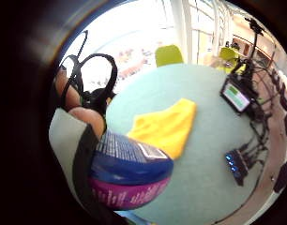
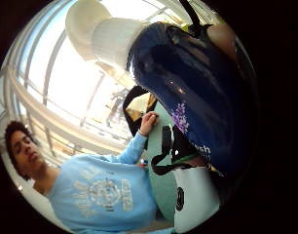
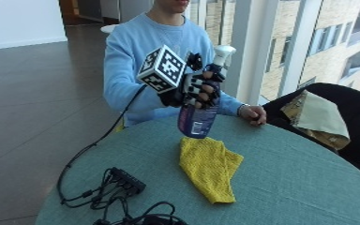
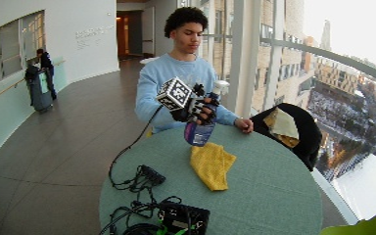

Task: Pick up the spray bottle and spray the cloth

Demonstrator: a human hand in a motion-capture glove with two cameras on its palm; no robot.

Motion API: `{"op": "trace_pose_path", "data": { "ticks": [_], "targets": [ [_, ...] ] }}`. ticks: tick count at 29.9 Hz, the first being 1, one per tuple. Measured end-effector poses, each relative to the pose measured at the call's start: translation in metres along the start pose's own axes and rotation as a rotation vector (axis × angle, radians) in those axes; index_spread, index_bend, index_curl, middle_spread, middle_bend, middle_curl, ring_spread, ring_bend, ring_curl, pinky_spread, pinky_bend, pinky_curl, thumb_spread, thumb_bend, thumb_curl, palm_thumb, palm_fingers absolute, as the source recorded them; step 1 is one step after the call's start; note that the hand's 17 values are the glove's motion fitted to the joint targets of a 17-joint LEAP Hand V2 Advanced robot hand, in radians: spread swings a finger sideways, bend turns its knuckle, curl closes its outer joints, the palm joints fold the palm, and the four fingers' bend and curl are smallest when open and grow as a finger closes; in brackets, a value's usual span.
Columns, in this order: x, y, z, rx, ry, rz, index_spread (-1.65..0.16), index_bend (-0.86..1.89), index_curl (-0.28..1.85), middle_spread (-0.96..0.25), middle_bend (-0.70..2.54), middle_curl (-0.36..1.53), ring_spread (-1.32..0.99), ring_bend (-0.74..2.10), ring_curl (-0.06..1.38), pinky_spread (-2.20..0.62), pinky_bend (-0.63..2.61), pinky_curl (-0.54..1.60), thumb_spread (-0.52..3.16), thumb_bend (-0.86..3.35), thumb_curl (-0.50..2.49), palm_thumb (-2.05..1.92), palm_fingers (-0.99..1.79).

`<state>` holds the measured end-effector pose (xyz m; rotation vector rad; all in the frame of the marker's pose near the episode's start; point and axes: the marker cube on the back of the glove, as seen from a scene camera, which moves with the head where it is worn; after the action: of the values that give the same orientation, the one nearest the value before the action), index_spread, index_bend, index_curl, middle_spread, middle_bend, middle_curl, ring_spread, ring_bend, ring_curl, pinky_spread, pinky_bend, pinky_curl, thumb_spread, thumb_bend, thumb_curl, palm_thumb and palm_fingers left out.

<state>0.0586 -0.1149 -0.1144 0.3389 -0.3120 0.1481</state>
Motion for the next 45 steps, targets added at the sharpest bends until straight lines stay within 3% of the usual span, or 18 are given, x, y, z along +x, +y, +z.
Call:
{"op": "trace_pose_path", "data": {
  "ticks": [8, 20, 38, 45],
  "targets": [
    [-0.033, -0.052, 0.092, 0.019, -0.331, -0.076, -0.32, 0.07, 0.17, -0.1, 0.42, 0.47, -0.06, 0.64, 0.41, -0.07, 0.52, 0.39, 0.9, -0.03, 0.5, 0.8, 1.1],
    [-0.052, -0.081, 0.212, 0.044, -0.435, -0.123, -0.33, 0.06, 0.16, -0.11, 0.41, 0.47, -0.07, 0.62, 0.41, -0.07, 0.53, 0.39, 0.91, -0.03, 0.5, 0.8, 1.08],
    [-0.033, -0.074, 0.229, -0.017, -0.409, -0.077, -0.32, 0.06, 0.15, -0.11, 0.38, 0.47, -0.08, 0.62, 0.41, -0.08, 0.53, 0.39, 0.94, -0.03, 0.46, 0.77, 1.08],
    [-0.022, -0.051, 0.183, -0.054, -0.302, -0.057, -0.33, 0.11, 0.18, -0.11, 0.31, 0.45, -0.08, 0.55, 0.41, 0.0, 0.44, 0.39, 0.94, -0.05, 0.41, 0.67, 0.83]
  ]
}}
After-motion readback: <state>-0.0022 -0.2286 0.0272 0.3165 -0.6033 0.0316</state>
